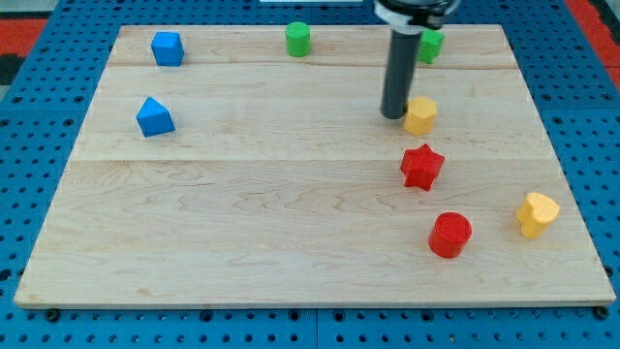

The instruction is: Move the red circle towards the left bottom

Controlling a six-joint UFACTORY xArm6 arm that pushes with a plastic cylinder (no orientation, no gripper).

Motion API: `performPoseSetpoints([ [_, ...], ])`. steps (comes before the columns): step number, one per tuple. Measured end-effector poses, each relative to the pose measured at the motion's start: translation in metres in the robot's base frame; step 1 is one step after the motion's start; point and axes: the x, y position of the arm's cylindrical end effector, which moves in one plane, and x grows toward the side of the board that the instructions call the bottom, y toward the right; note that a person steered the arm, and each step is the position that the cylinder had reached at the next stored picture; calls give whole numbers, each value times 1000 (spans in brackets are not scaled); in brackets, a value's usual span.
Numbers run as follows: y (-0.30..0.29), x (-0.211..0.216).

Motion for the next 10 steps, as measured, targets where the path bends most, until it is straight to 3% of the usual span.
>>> performPoseSetpoints([
  [1,35,1],
  [3,-10,16],
  [5,-11,19],
  [10,-61,186],
])
